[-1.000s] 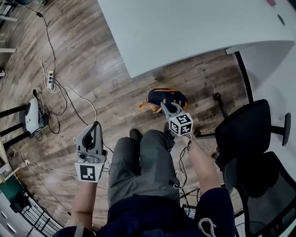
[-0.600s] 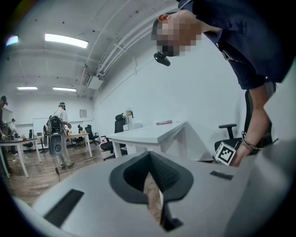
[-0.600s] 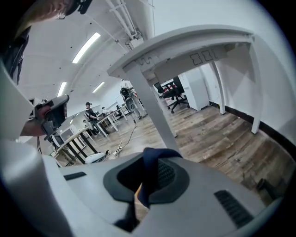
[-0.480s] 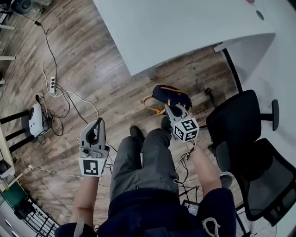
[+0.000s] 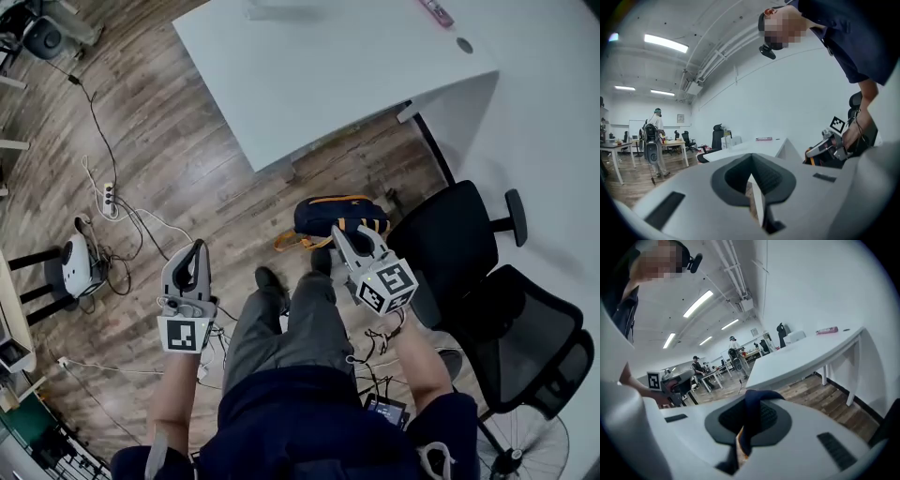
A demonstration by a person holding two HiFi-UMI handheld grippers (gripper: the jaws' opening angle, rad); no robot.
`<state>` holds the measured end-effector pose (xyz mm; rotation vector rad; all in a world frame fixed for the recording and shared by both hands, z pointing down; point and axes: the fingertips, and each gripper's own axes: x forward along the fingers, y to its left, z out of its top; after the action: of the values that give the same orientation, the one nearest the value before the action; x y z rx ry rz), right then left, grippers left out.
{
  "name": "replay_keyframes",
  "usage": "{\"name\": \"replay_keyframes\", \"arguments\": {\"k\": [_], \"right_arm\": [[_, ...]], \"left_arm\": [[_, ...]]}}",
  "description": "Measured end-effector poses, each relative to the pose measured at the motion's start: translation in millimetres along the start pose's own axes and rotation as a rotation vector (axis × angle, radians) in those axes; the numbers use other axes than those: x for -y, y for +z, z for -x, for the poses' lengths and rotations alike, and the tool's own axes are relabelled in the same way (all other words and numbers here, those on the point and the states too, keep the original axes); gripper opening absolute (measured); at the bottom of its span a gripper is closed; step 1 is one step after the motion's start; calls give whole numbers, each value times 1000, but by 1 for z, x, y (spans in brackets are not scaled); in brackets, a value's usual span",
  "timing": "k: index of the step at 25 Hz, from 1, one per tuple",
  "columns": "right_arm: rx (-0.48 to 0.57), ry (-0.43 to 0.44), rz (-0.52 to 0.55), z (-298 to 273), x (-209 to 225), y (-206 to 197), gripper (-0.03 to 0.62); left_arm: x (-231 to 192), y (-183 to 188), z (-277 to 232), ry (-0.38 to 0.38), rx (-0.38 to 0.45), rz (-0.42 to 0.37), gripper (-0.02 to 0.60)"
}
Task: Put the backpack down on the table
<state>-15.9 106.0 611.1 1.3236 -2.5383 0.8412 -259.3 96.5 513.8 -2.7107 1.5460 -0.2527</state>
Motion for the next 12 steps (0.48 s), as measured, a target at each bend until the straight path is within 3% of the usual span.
{"name": "replay_keyframes", "arguments": {"k": [12], "right_arm": [[112,3,77,75,-47,146,5]], "left_arm": [[5,100,-1,-10,85,21,3]]}}
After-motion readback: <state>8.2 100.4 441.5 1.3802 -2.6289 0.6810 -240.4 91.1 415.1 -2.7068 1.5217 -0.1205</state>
